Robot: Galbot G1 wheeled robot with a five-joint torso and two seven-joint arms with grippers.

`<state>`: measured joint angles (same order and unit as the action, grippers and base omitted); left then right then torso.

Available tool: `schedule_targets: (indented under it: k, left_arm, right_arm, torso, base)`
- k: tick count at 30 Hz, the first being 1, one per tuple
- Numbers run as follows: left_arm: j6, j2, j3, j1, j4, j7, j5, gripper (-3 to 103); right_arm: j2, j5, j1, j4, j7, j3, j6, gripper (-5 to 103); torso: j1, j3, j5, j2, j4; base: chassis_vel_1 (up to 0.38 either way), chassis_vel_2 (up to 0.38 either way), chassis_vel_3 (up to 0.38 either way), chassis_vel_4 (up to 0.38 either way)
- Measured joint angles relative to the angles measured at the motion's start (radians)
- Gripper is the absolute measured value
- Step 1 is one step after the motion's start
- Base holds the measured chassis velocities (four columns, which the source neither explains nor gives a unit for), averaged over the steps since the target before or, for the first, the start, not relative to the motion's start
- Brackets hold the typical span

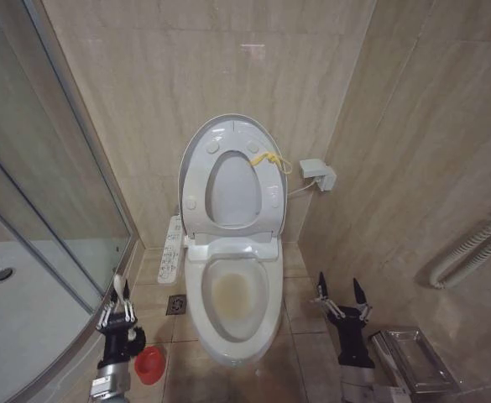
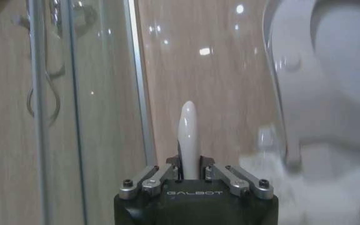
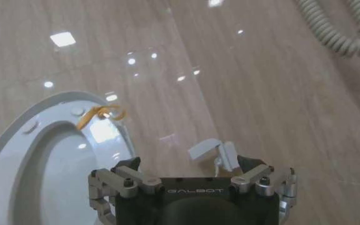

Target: Open the toilet lid, clean the toilet bowl with a toilet brush, close the toilet lid, and flush.

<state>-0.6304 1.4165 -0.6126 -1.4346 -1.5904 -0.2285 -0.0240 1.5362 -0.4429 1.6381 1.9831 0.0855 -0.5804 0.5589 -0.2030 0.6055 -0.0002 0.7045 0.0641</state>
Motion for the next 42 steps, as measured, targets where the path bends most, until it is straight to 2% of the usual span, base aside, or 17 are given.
schedule_targets:
  k: [3,4,6,8,11,15,30,37,42]
  left_arm:
    - [-0.035,0.001,-0.02,0.033,0.12,0.016,-0.032,19]
    - [-0.035,0.001,-0.02,0.033,0.12,0.016,-0.032,19]
    - [-0.054,0.0,-0.029,0.065,0.208,0.033,-0.035,19]
    - [-0.06,0.0,-0.031,0.078,0.24,0.042,-0.035,19]
    - [-0.067,-0.002,-0.024,0.131,0.346,0.08,0.005,19]
    - [-0.068,0.001,-0.026,0.192,0.423,0.109,0.014,19]
    - [-0.072,-0.005,-0.021,0.294,0.544,0.169,0.016,19]
    - [-0.075,0.013,-0.011,0.314,0.553,0.195,0.016,19]
    - [-0.08,0.013,-0.029,0.365,0.644,0.215,0.011,19]
  right_arm:
    - [-0.003,-0.032,-0.003,0.008,-0.009,-0.016,-0.003,100]
    - [-0.003,-0.032,-0.003,0.008,-0.009,-0.016,-0.003,100]
    - [-0.012,-0.04,-0.011,0.002,-0.009,-0.024,-0.003,100]
    - [-0.015,-0.041,-0.011,-0.001,-0.009,-0.024,-0.003,100]
    - [-0.021,-0.043,-0.011,-0.01,-0.009,-0.019,-0.001,100]
    - [-0.027,-0.042,-0.011,-0.013,-0.006,-0.013,0.0,100]
    - [-0.03,-0.038,-0.015,-0.024,-0.001,-0.01,0.002,100]
    - [-0.033,-0.038,-0.013,-0.026,0.0,-0.014,0.003,100]
    - [-0.032,-0.039,-0.015,-0.041,0.005,-0.012,0.01,100]
  torso:
    - [0.0,0.0,0.0,0.0,-0.0002]
    - [0.0,0.0,0.0,0.0,-0.0002]
    - [0.0,0.0,0.0003,0.0,-0.0002]
    - [0.0,0.0,0.0003,0.0,-0.0002]
    - [0.0,0.0,0.0002,0.0,0.0003]
    - [0.0,0.0,0.0002,0.0,0.0001]
    - [0.0,0.0,0.0002,0.0,-0.0002]
    - [0.0,0.0,0.0002,0.0,0.0]
    - [0.0,0.0,0.0001,0.0,0.0]
  base:
    - [0.0,0.0,0.0,0.0]
    - [0.0,0.0,0.0,0.0]
    - [0.0,0.0,0.0,0.0]
    - [0.0,0.0,0.0,0.0]
    - [0.0,0.0,0.0,0.0]
    - [0.0,0.0,0.0,0.0]
    - [0.0,0.0,0.0,0.0]
    - [0.0,0.0,0.0,0.0]
    - [0.0,0.0,0.0,0.0]
